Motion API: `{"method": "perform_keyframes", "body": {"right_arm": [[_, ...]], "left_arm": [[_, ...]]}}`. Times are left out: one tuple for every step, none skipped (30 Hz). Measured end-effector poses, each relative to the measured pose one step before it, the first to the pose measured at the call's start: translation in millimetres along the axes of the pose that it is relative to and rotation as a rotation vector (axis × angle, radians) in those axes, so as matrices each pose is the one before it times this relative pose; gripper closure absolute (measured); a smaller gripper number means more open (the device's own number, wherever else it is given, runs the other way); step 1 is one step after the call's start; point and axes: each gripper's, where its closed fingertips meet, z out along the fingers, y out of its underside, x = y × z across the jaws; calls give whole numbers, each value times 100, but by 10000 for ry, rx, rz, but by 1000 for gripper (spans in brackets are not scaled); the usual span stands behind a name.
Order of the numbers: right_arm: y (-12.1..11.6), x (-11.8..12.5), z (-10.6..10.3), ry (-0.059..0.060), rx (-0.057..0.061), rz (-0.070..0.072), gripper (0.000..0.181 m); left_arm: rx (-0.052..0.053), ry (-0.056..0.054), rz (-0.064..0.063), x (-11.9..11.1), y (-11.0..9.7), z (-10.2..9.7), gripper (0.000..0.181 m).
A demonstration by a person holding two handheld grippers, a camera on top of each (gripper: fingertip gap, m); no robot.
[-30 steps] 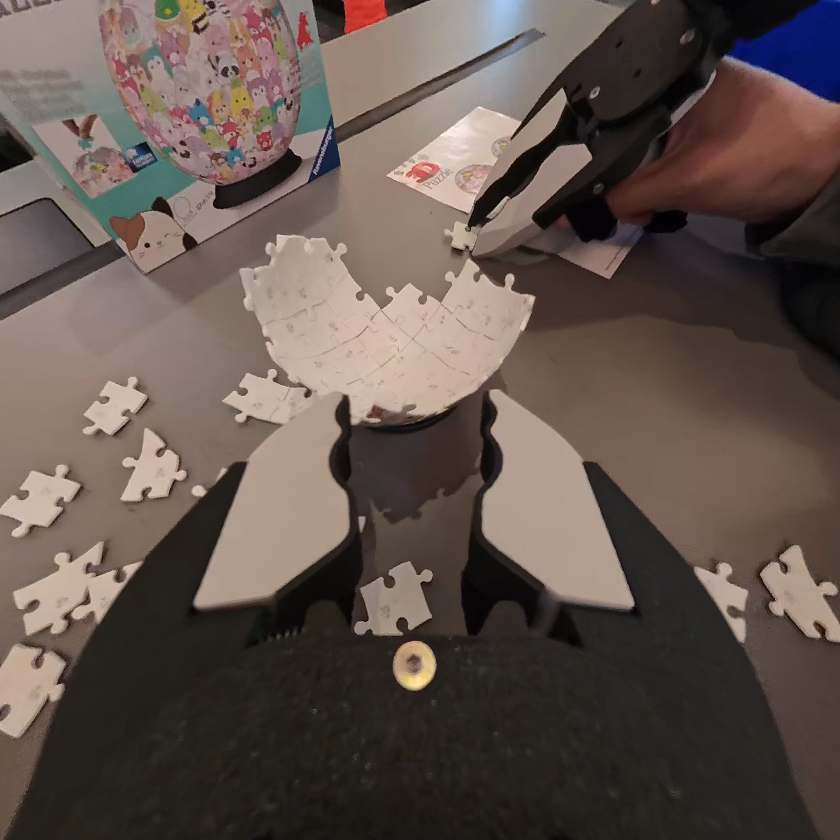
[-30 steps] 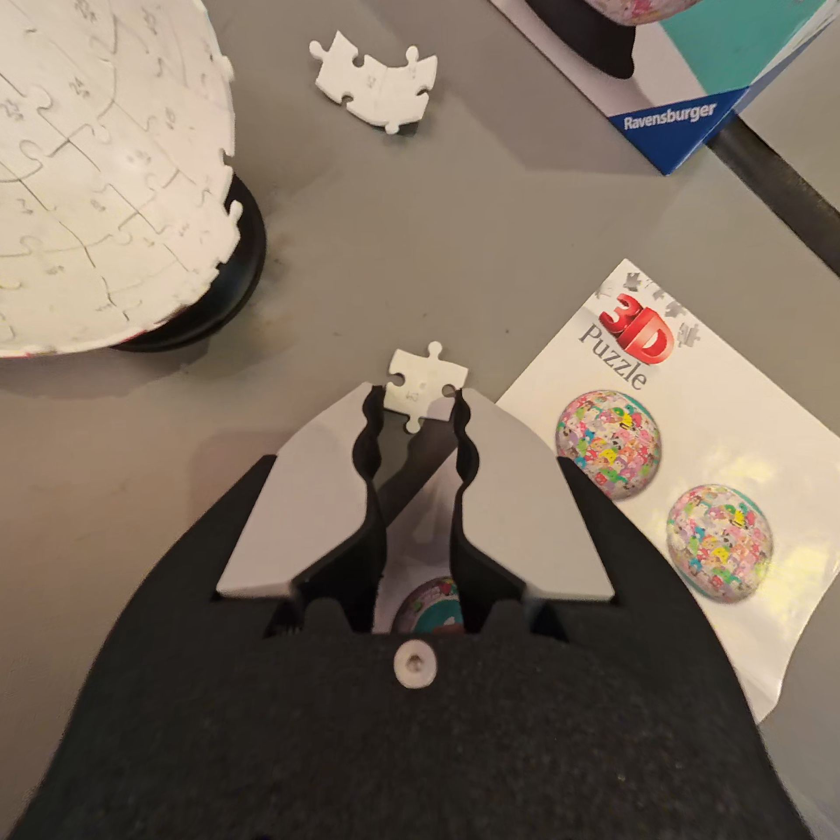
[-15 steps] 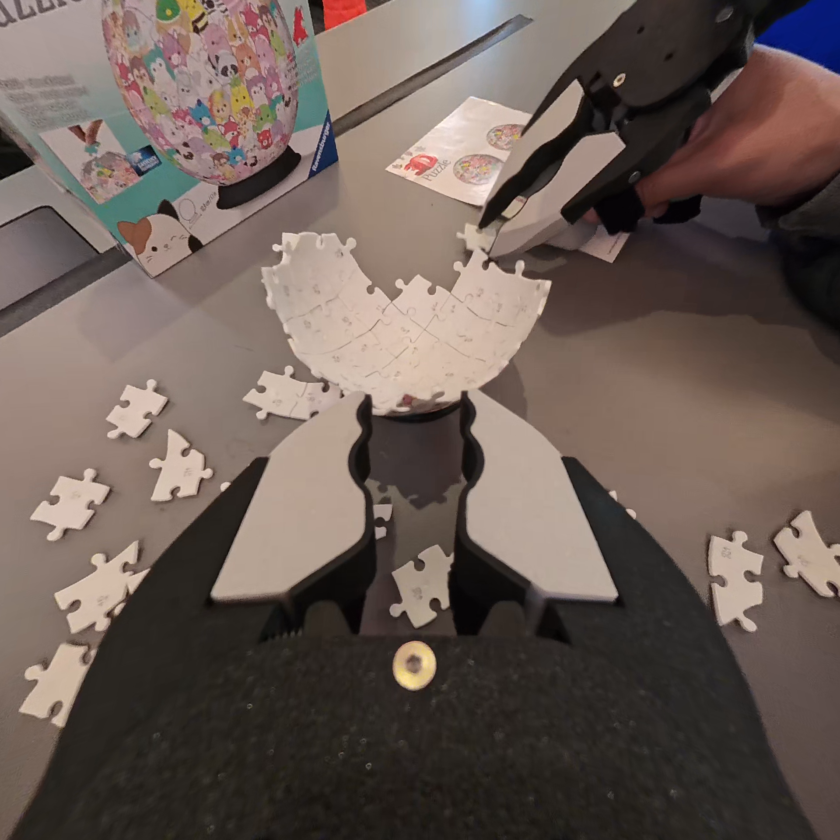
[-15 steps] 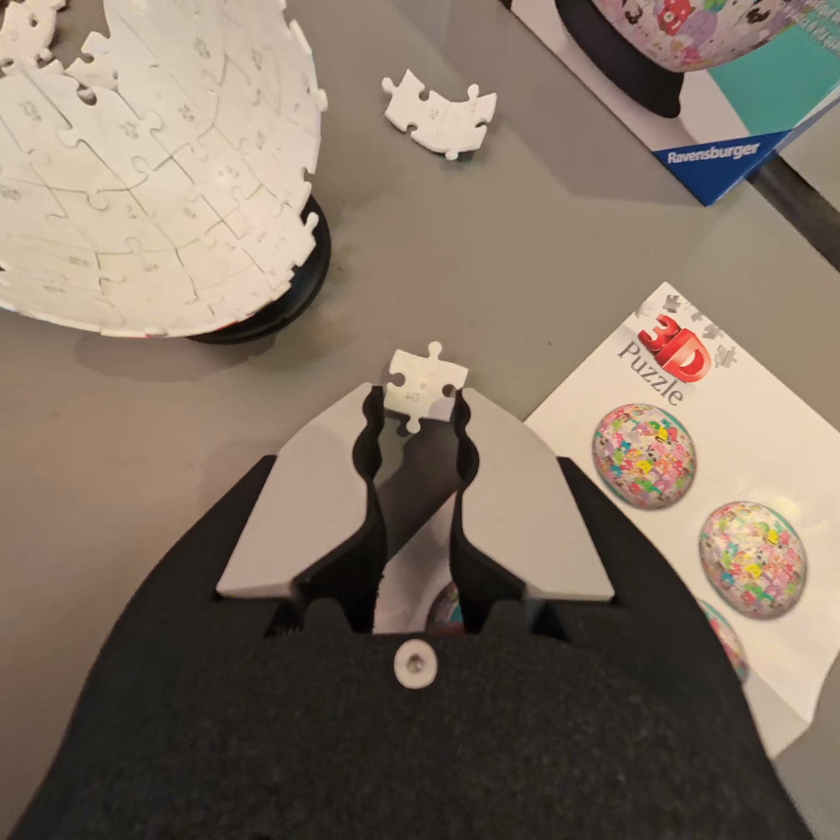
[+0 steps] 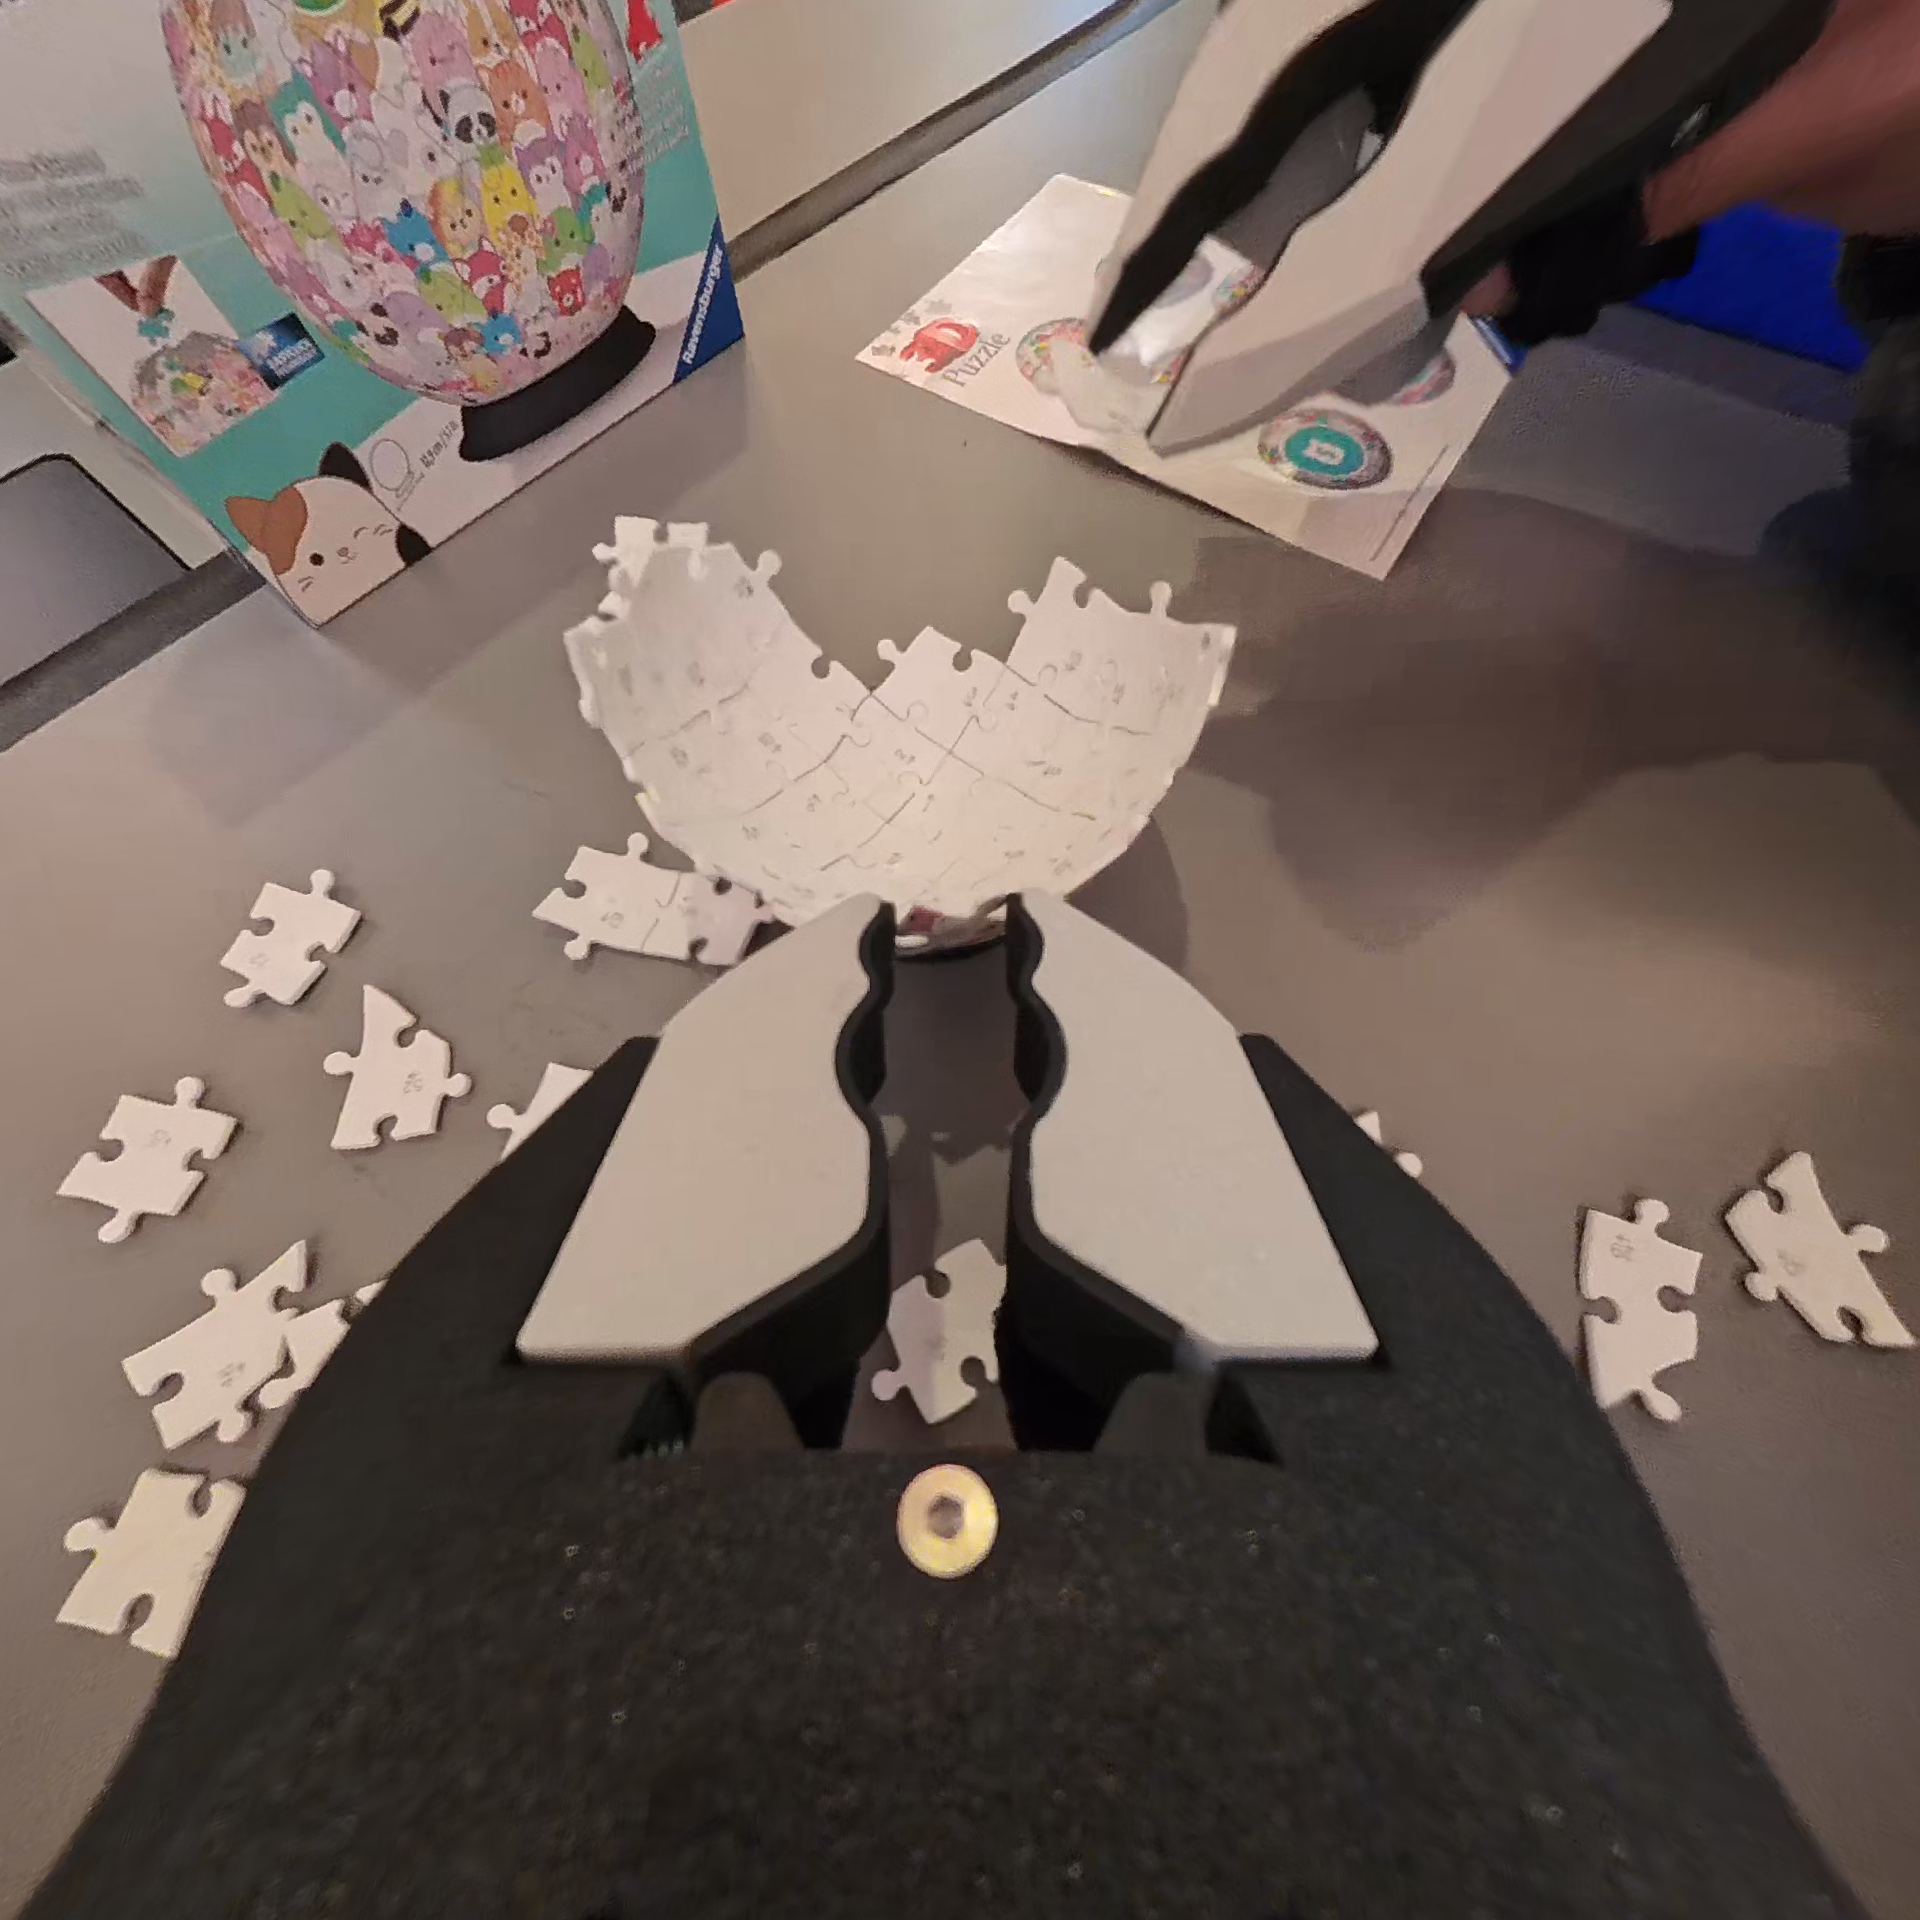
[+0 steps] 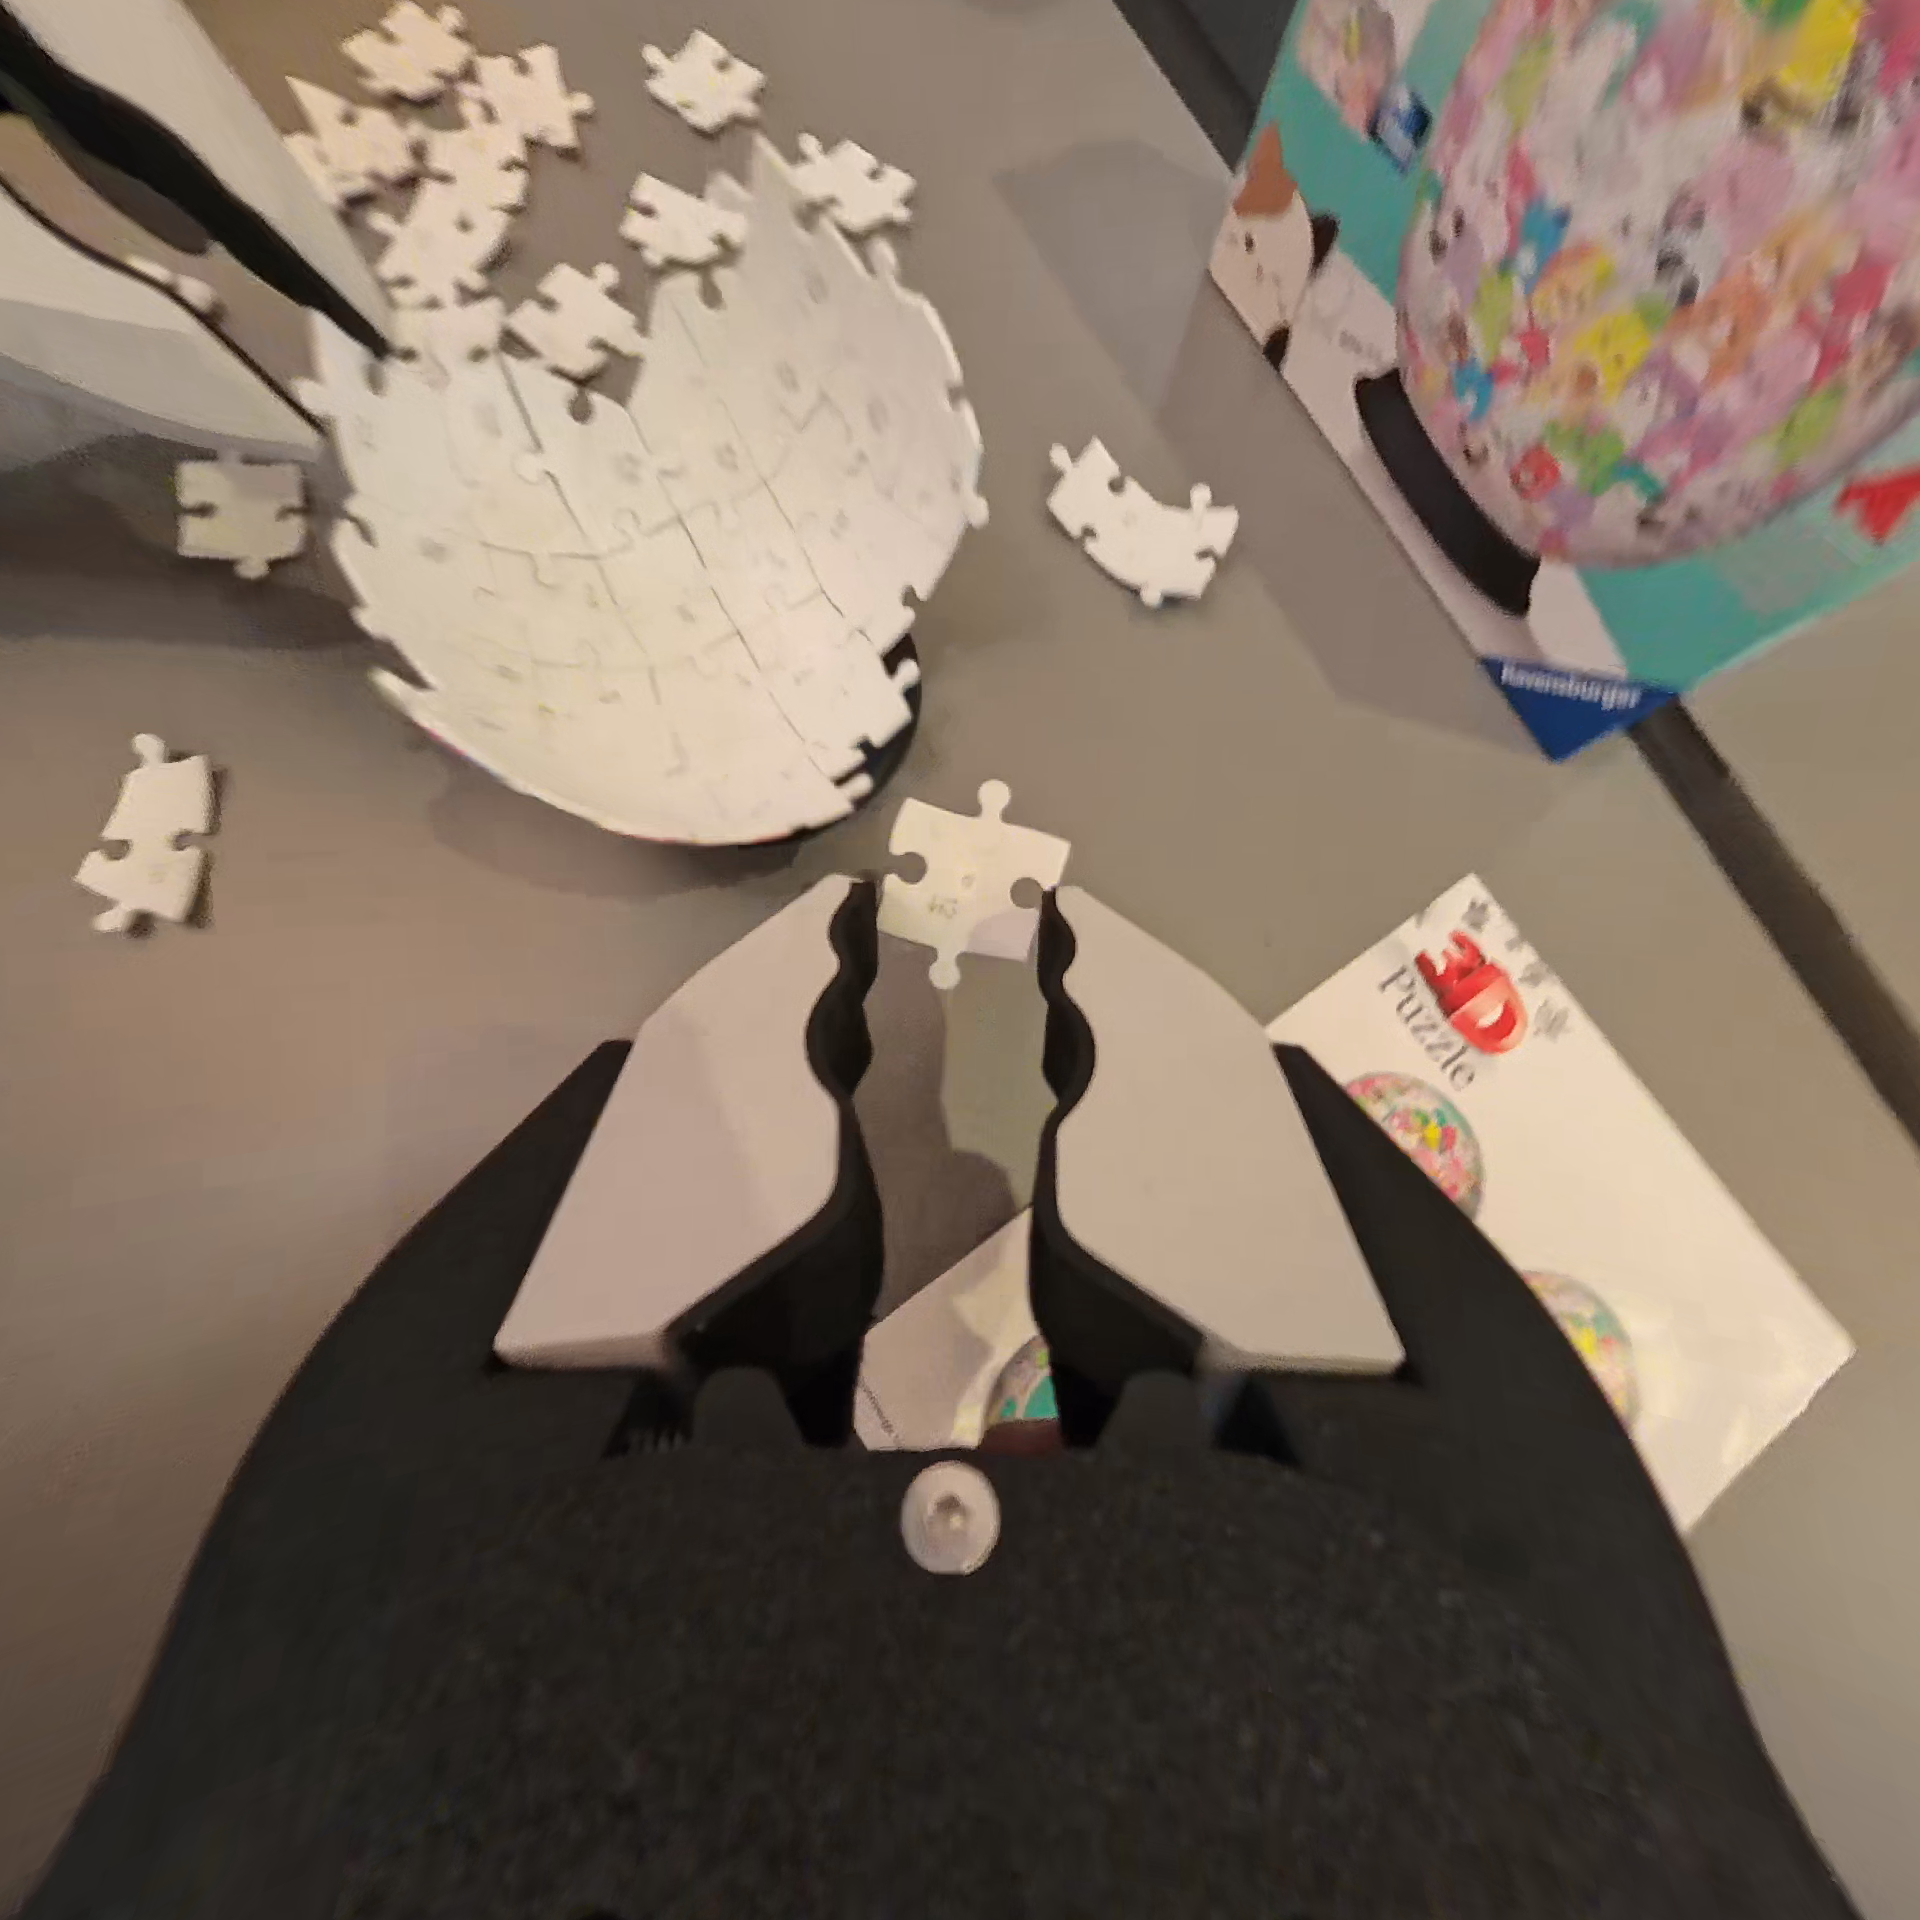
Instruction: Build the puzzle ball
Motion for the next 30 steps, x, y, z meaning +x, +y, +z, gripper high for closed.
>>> {"method": "perform_keyframes", "body": {"right_arm": [[-685, -136, -311, -111, -46, -378, 152], [-697, -245, -219, -187, -66, -420, 152], [-672, -408, -102, -305, -79, -455, 152], [-570, -390, 81, -315, -120, -430, 152], [-364, -365, 285, -330, -243, -392, 152], [-149, -313, 448, -315, -372, -409, 152], [-27, -48, 535, -140, -447, -449, 152], [21, -13, 567, -119, -479, -498, 152], [-102, 55, 548, -86, -388, -526, 152], [-314, 233, 491, -31, -211, -523, 152], [-403, 210, 422, -118, -85, -425, 152], [-325, 96, 360, -272, -103, -294, 152], [-283, 275, 272, -194, -124, -235, 152], [-314, 474, 195, -79, -38, -234, 152], [-328, 381, 153, -160, 47, -191, 152], [-180, 380, 134, -151, -38, -140, 152], [-50, 440, 170, -98, -98, -141, 152], [-27, 201, 264, -220, -54, -146, 152], [4, 117, 351, -213, -51, -102, 152], [209, 99, 389, -154, -201, -78, 152], [281, -14, 420, -133, -288, -112, 152], [174, -19, 403, -32, -228, -162, 152], [64, 105, 370, 91, -159, -172, 152], [-26, -16, 342, 28, -92, -119, 152], [-89, -56, 296, -5, -45, -71, 152], [-115, -50, 275, 2, -33, -59, 152], [-55, -9, 241, 34, -47, -70, 152], [142, 93, 224, 80, -144, -50, 152], [242, 2, 188, 0, -188, -14, 152], [101, -52, 160, -44, -71, 22, 152]], "left_arm": [[-62, 17, 17, 137, -45, -78, 162], [-67, -6, 25, 140, -73, -103, 162], [-63, 19, 25, 192, -90, -121, 163], [-53, 31, 18, 212, -129, -146, 164], [-11, 33, 23, 213, -187, -180, 167], [-9, 0, -11, 123, -197, -200, 173], [27, 51, -29, 164, -230, -192, 175], [34, 52, -44, 119, -215, -184, 175], [31, -1, -47, 15, -148, -154, 175], [6, -11, -42, -41, -39, -107, 175], [-56, 6, -41, -31, 111, -77, 174], [-47, -97, -42, -202, 185, -86, 172], [32, -108, -54, -235, 172, -136, 167], [105, -58, -145, -257, 155, -141, 163], [112, 5, -274, -340, 176, -75, 160], [92, 25, -420, -542, 220, 11, 157], [32, 162, -531, -545, 194, 123, 151], [36, 263, -622, -522, 18, 163, 144], [103, 234, -645, -596, -240, 168, 139], [118, 307, -558, -409, -400, 167, 136], [4, 381, -395, -155, -354, 235, 132], [-55, 84, -219, -445, -389, 243, 132], [-17, -66, -40, -526, -470, 267, 131], [-200, 67, 73, -255, -261, 328, 131], [-438, -49, 53, -428, -51, 393, 131], [-520, -238, 7, -746, 2, 417, 129], [-515, 28, 29, -350, -6, 450, 125], [-482, 233, 42, -17, -39, 415, 126], [-294, 56, -14, -286, -224, 337, 128], [-226, 89, -51, -268, -203, 313, 129]]}}
